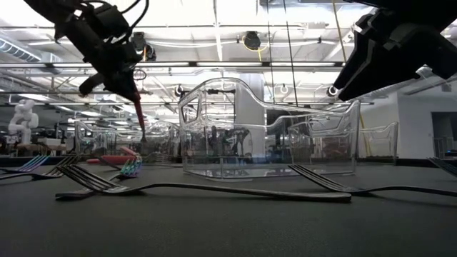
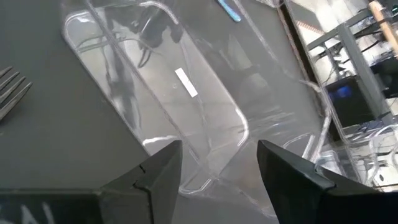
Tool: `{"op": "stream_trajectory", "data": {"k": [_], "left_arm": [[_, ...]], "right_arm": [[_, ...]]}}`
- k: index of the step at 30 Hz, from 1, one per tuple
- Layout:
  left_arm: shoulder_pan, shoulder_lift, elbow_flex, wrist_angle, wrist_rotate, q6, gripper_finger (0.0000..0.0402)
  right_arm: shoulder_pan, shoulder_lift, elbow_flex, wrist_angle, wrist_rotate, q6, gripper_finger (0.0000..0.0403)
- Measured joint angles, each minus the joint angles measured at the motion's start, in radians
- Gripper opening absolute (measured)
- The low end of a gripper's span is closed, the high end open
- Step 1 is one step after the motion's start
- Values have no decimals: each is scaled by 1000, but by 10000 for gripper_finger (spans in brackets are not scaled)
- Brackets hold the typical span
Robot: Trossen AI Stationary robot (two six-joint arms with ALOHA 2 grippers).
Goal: Sort silverware by color (type)
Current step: Put the pink fork into the left transparent bin
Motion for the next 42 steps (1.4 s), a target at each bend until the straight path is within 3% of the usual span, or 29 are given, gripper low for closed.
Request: {"op": "stream_trajectory", "data": {"k": [5, 11, 15, 17, 23, 27, 35, 39, 42], "left_arm": [[-2, 25, 0, 14, -14, -30, 49], [-11, 30, 0, 19, -122, -101, 52], [-27, 30, 0, 15, -393, -156, 53], [-31, 28, 0, 5, -477, -160, 54], [-30, 29, 0, 11, -532, -239, 88], [-30, 29, 0, 4, -629, -307, 125], [-30, 29, 0, -4, -703, -323, 192], [-30, 29, 0, -19, -730, -339, 196], [-31, 29, 0, -47, -709, -335, 177]], "right_arm": [[0, 0, 0, 0, -4, 0, 203], [0, 0, 0, 1, -5, 0, 203], [0, 0, 0, 2, -8, 4, 203], [0, 0, 0, 3, -8, 8, 203], [0, 0, 0, 7, -8, 12, 203], [0, 0, 0, 7, -12, 11, 203], [0, 0, 0, 6, -31, 11, 203], [0, 0, 0, 6, -31, 11, 203], [0, 0, 0, 6, -31, 10, 203]]}}
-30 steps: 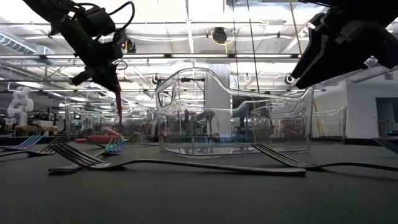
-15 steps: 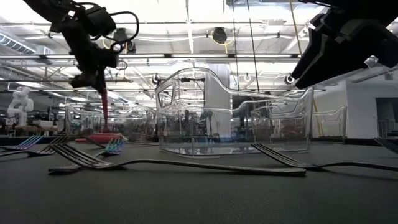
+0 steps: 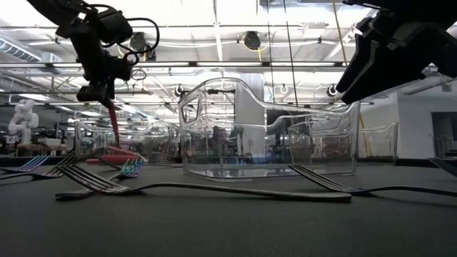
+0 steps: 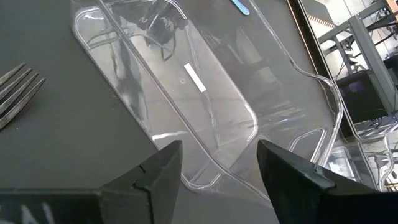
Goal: Sort silverware by color (type)
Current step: Put the pink fork into the left transparent bin
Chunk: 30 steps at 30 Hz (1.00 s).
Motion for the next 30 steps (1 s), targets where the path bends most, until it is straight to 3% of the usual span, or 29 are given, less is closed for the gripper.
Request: {"op": "stream_trajectory", "data": {"k": [9, 21, 30], "left_arm": [[-1, -1, 0, -39, 109, 21, 21], [-85, -4, 6, -27, 51, 52, 16], [-190, -86, 9, 28, 46, 84, 16]], "right_arm": [[0, 0, 0, 0, 0, -2, 203], [0, 0, 0, 0, 1, -7, 203], [0, 0, 0, -1, 1, -10, 203]]}}
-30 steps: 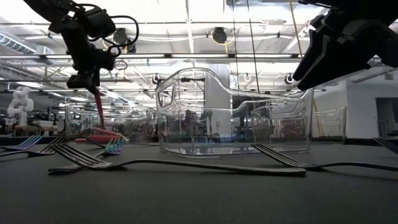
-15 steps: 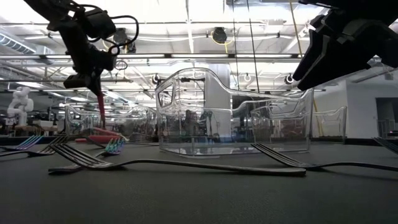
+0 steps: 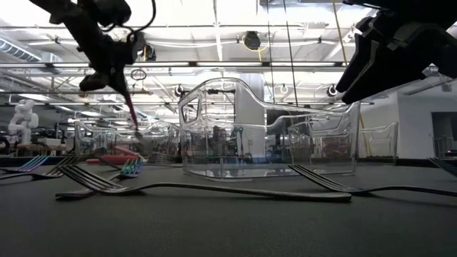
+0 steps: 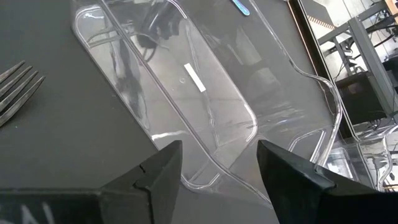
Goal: Sort silverware by color (type)
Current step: Put the pink fork into the left transparent bin
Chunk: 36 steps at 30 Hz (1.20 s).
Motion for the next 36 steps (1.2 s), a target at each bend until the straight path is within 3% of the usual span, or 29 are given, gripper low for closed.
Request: {"op": "stream_trajectory", "data": {"k": [7, 15, 21, 27, 36], "left_arm": [[-39, -58, 1, 31, 177, 8, 16], [-14, -60, -38, 66, 416, 176, 15], [52, -57, -41, 65, 443, 156, 18], [90, -18, -41, 58, 470, 123, 48], [101, 79, -42, 52, 379, 120, 54]], "right_arm": [[0, 0, 0, 0, 0, 2, 203], [12, 0, 0, 1, -2, 8, 203], [32, 0, 0, 0, -2, 11, 203], [32, 0, 0, 0, 2, 15, 203], [32, 0, 0, 0, 3, 14, 203]]}}
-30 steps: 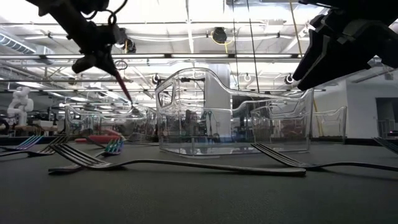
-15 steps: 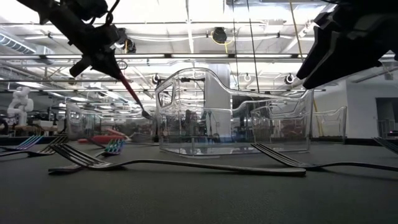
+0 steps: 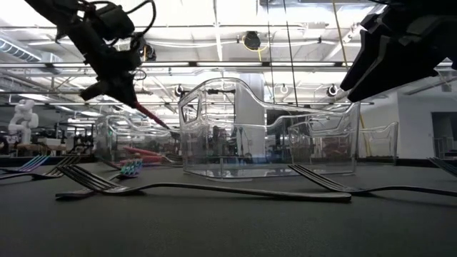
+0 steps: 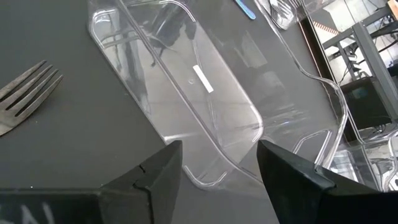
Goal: Sort silverware by color (type)
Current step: Put the pink fork into the left transparent bin, then adjust the transparent bins
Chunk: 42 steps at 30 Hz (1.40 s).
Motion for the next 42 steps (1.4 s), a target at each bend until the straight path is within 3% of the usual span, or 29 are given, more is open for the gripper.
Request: {"op": "stream_trajectory", "data": {"k": [9, 17, 23, 28, 34, 42], "left_arm": [[0, 26, 0, -1, -160, -59, 62], [-27, 13, 0, 7, -173, -229, 127], [-128, -7, 0, 11, -165, -431, 151], [-260, -1, 1, 9, -169, -591, 130], [-396, 26, 1, 8, -198, -781, 76], [-500, 124, 1, 3, -226, -933, 17]], "right_arm": [[0, 0, 0, 0, 1, -3, 203], [0, 0, 0, 0, 1, -6, 203], [0, 0, 0, 0, 1, -6, 203], [0, 0, 0, 0, 1, -1, 203], [0, 0, 0, 1, 1, 1, 203], [0, 0, 0, 1, 2, 4, 203]]}}
